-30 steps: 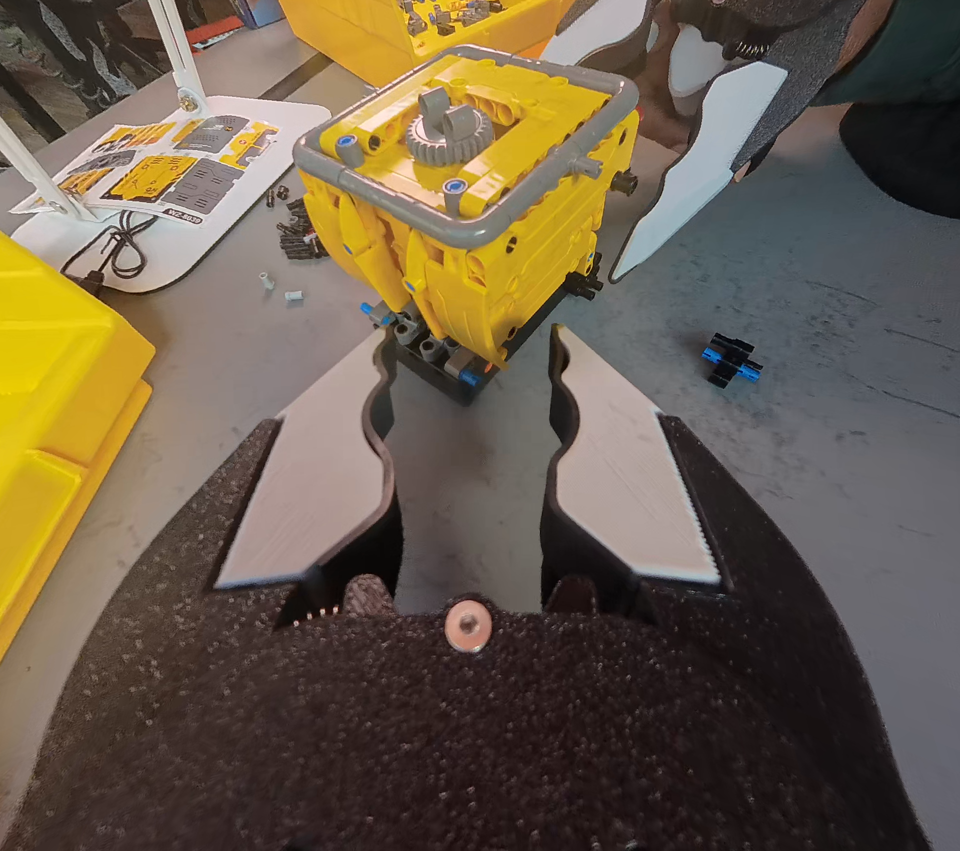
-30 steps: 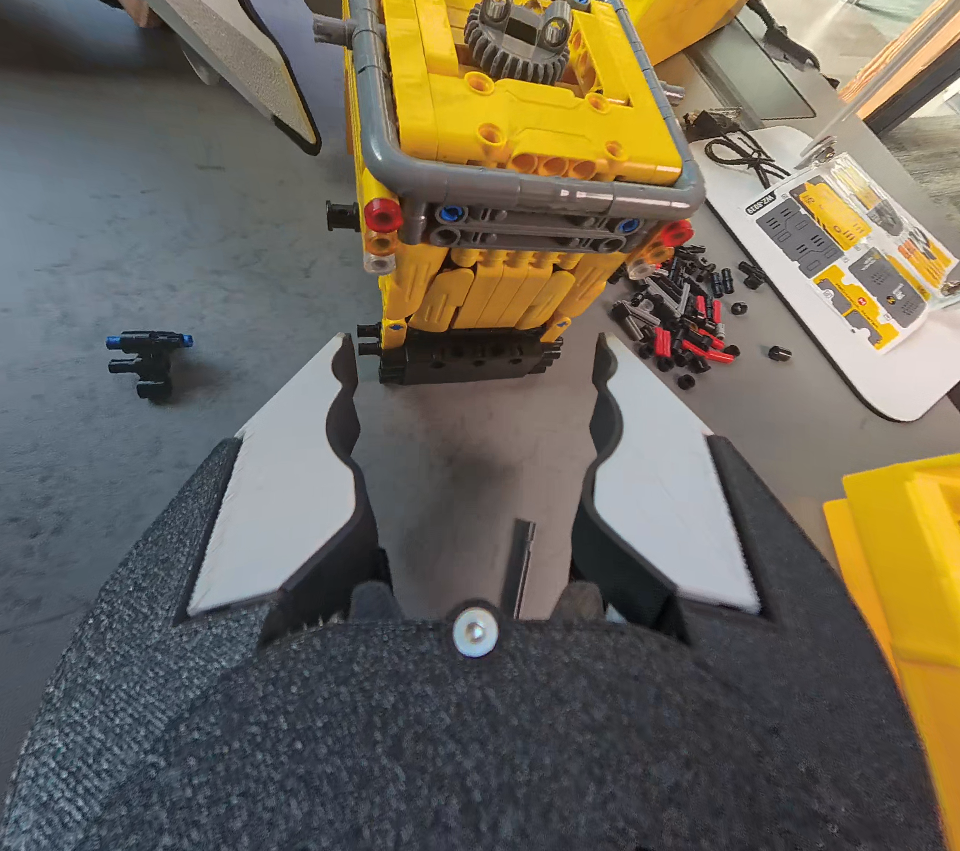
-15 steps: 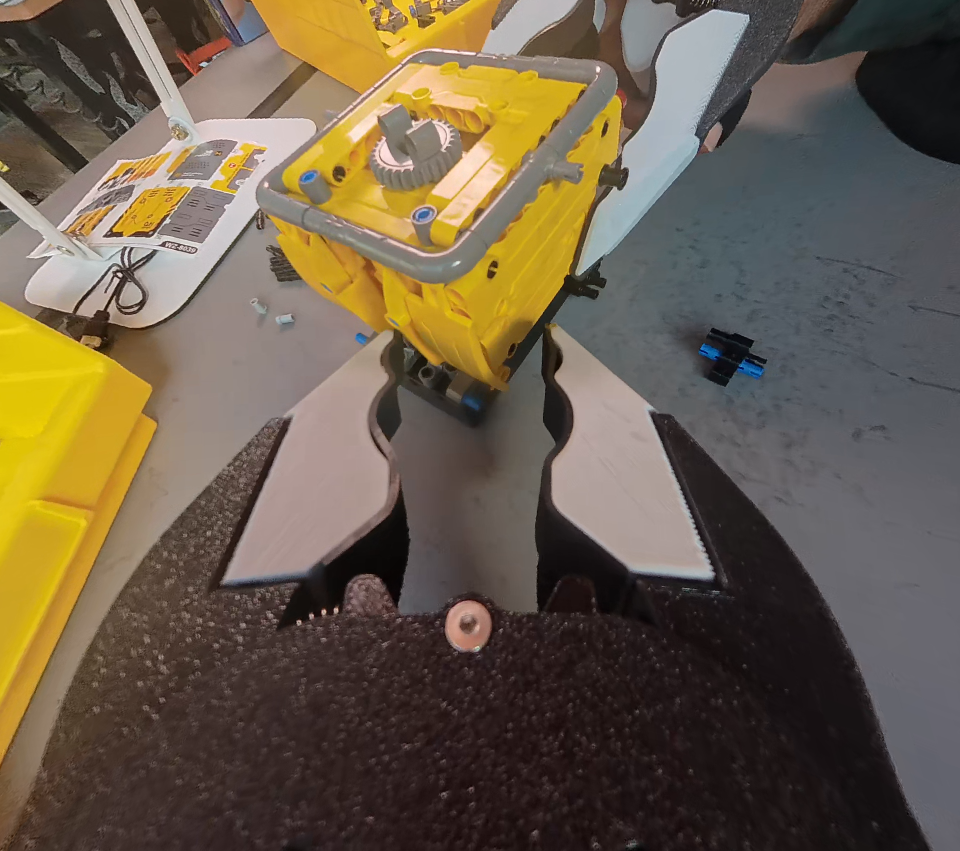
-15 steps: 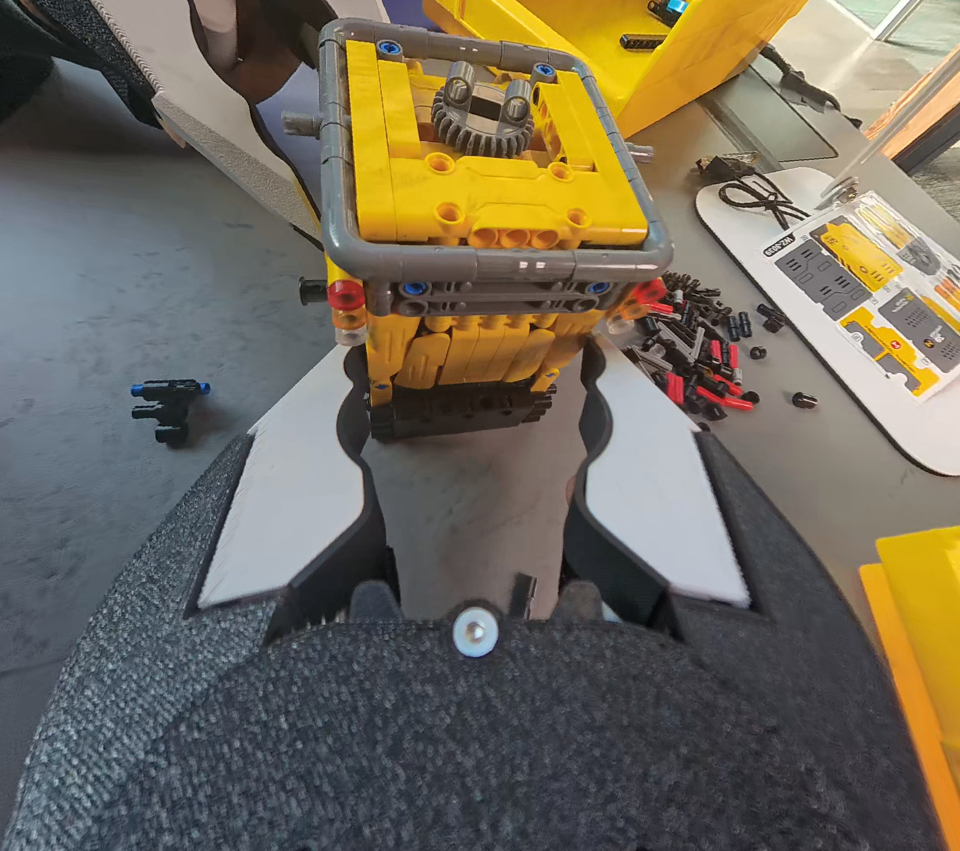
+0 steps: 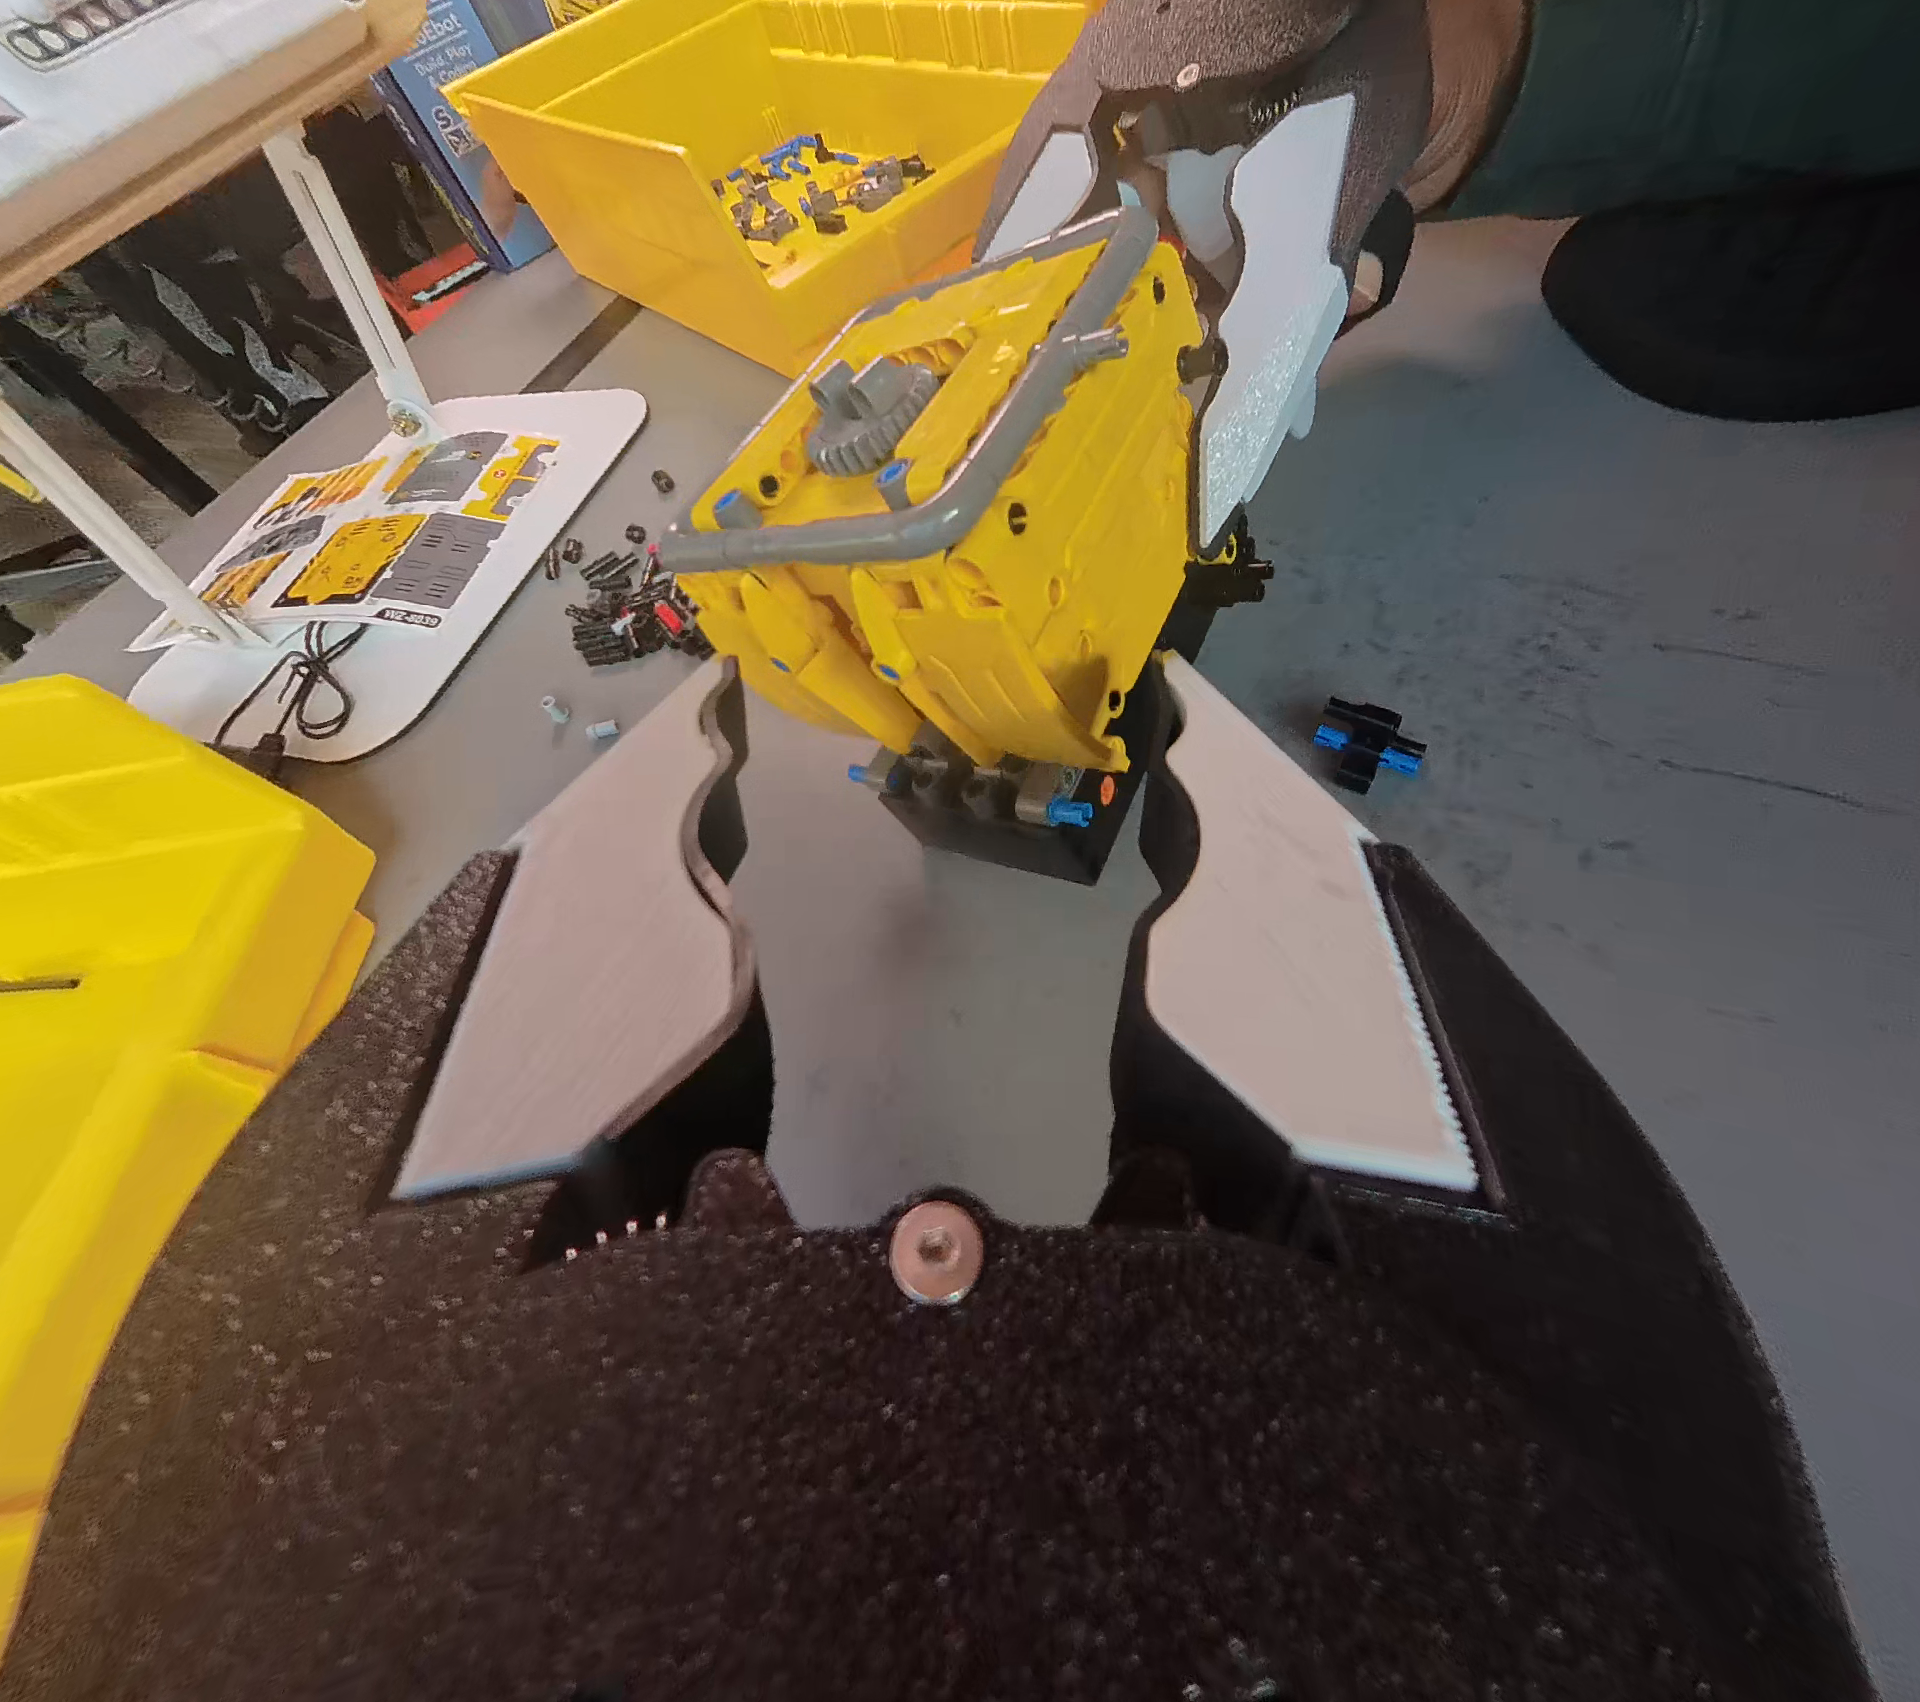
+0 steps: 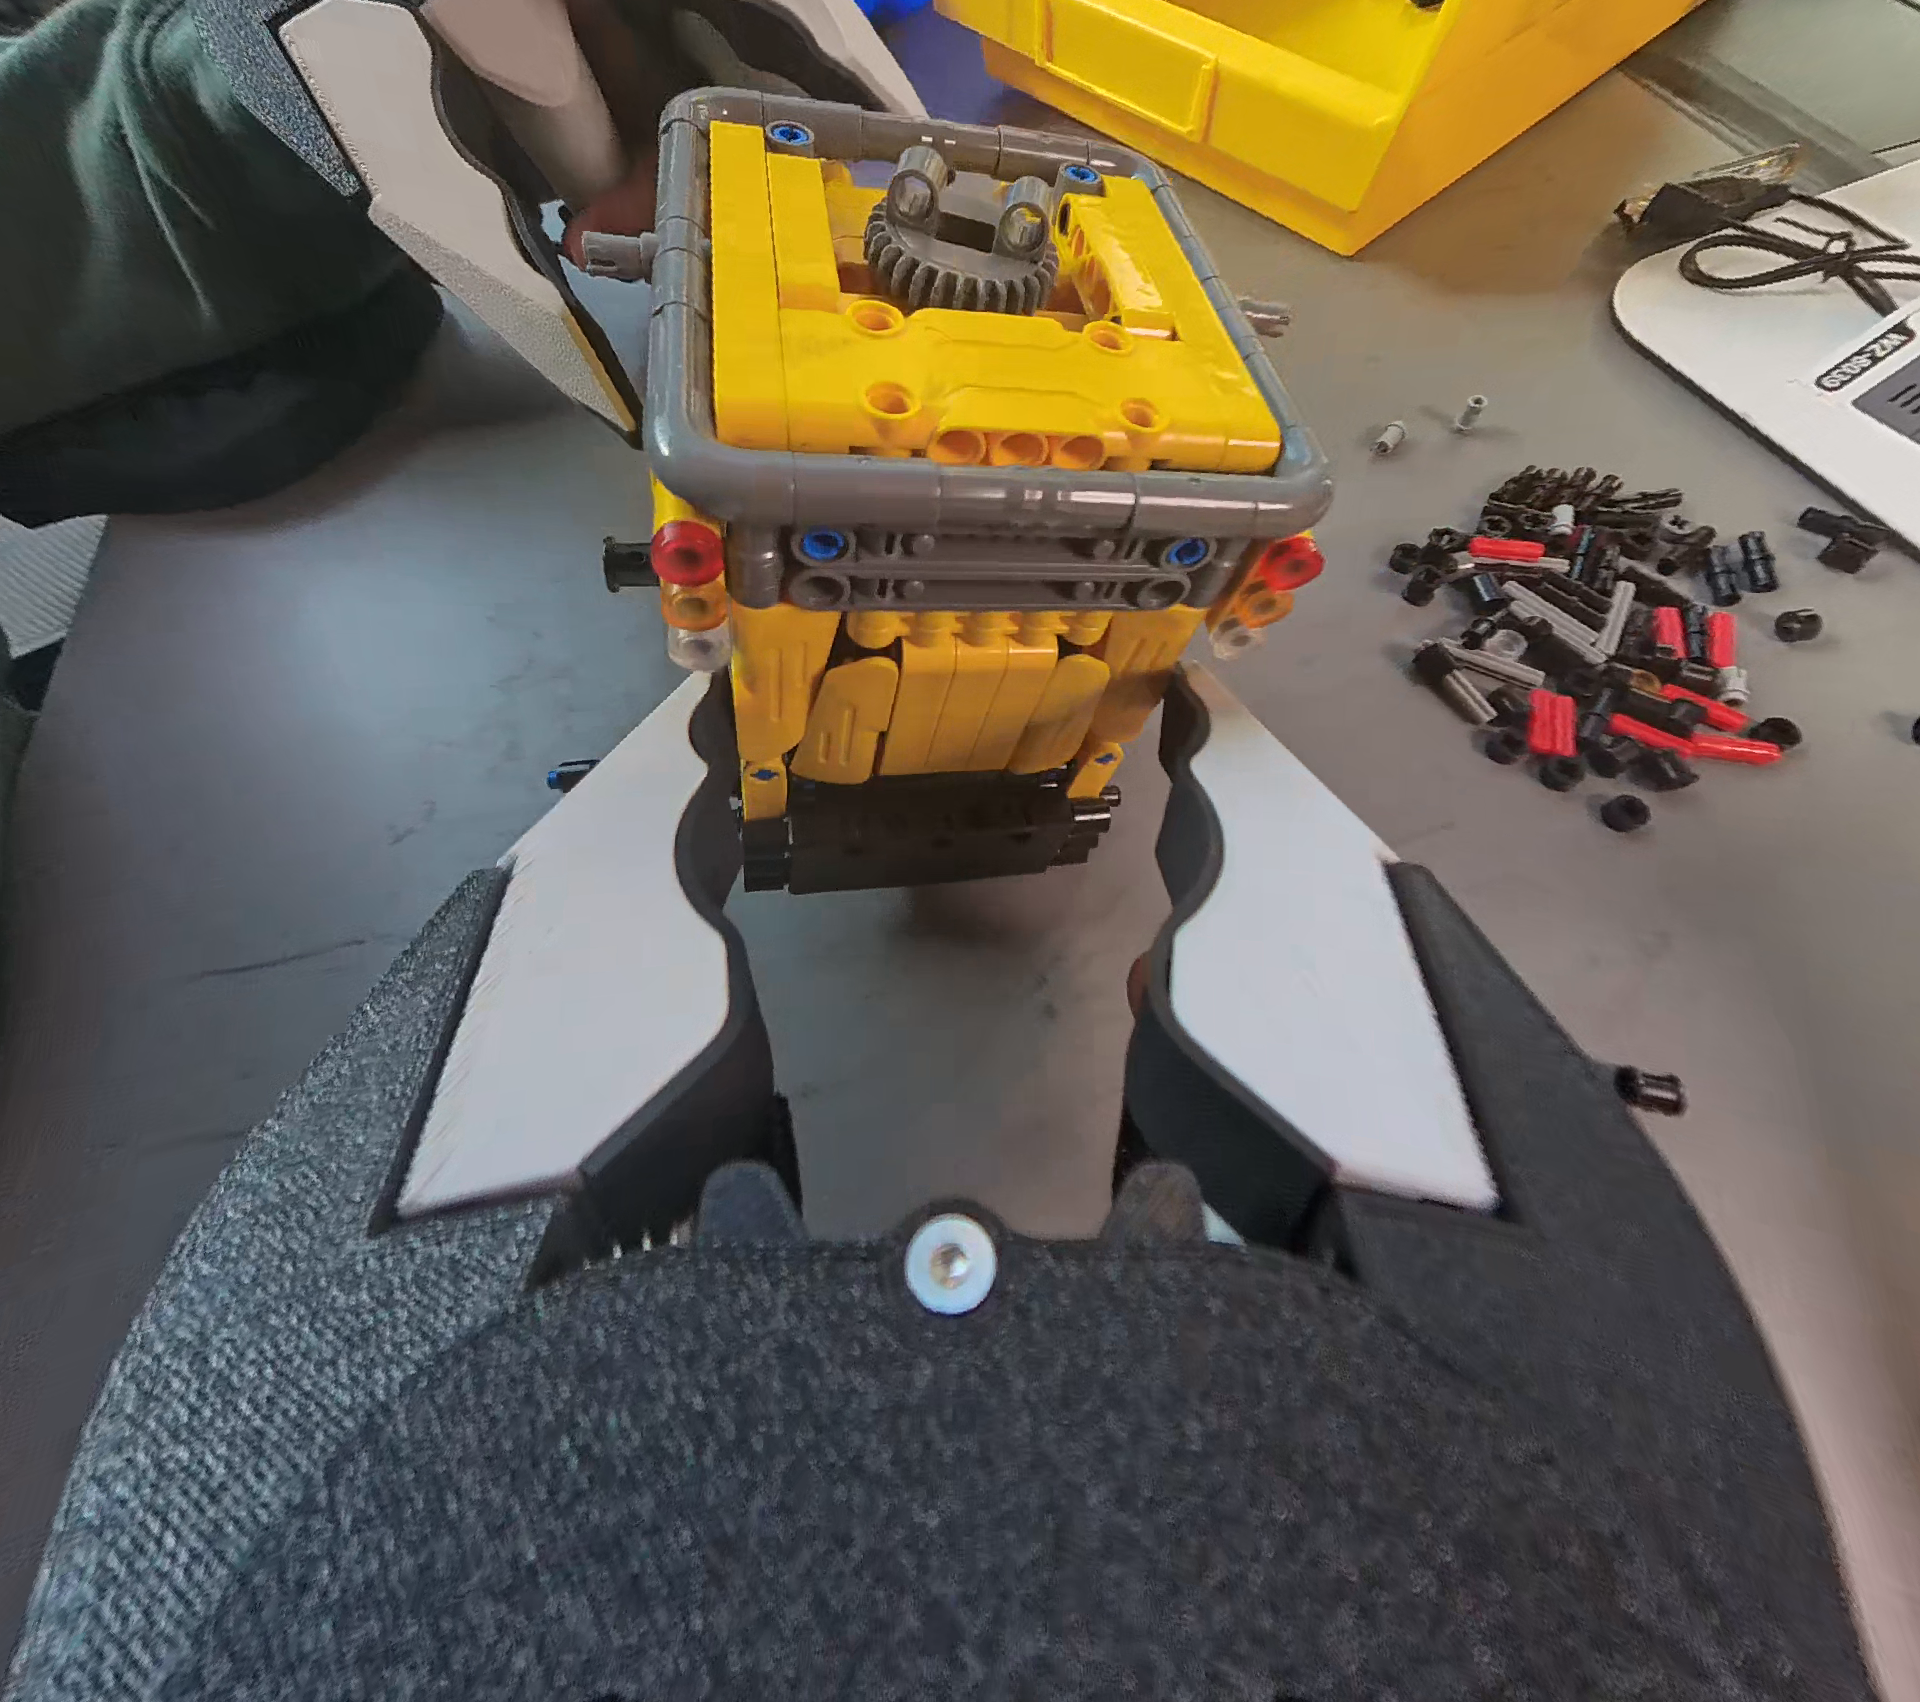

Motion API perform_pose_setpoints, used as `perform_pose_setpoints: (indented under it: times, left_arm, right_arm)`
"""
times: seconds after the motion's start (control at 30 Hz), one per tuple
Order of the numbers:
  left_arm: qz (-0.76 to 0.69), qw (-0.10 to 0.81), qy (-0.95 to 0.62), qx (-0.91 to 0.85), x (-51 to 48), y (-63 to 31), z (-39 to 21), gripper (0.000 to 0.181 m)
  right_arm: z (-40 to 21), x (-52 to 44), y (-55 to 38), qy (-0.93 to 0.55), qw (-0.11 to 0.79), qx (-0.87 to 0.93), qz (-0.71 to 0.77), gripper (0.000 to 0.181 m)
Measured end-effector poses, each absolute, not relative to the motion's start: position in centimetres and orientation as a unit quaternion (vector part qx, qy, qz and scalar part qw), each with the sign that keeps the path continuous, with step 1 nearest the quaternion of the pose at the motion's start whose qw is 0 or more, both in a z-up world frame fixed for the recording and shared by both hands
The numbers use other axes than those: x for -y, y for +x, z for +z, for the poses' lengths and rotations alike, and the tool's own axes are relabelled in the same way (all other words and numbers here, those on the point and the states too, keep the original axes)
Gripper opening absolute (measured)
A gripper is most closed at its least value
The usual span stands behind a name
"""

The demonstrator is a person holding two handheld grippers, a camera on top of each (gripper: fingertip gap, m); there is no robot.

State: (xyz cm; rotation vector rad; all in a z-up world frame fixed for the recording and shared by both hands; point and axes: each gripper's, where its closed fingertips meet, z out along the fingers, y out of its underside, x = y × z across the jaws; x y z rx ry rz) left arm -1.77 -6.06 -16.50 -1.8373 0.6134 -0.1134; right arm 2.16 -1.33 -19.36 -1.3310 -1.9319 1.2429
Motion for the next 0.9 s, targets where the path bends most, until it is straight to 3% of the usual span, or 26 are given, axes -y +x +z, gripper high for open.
perform_pose_setpoints:
  times: [0.13, 0.37, 0.73, 0.9]
  left_arm:
    - [-0.089, 0.58, -0.767, -0.26, 6.3, -0.8, -15.8, 0.084]
    - [-0.203, 0.579, -0.75, -0.247, 6.5, 2.6, -15.6, 0.09]
    - [-0.229, 0.544, -0.791, -0.163, 4.6, 1.3, -17.3, 0.082]
    - [-0.235, 0.542, -0.792, -0.151, 4.4, 1.0, -17.3, 0.082]
  right_arm:
    - [-19.1, 2.0, 2.9, -0.503, 0.179, 0.692, 0.486, 0.082]
    - [-19.0, 4.7, 5.1, -0.54, -0.035, 0.624, 0.564, 0.082]
    - [-17.9, 1.2, 4.3, -0.559, 0.075, 0.621, 0.545, 0.079]
    - [-14.7, 0.1, 5.6, -0.5, 0.175, 0.662, 0.531, 0.072]
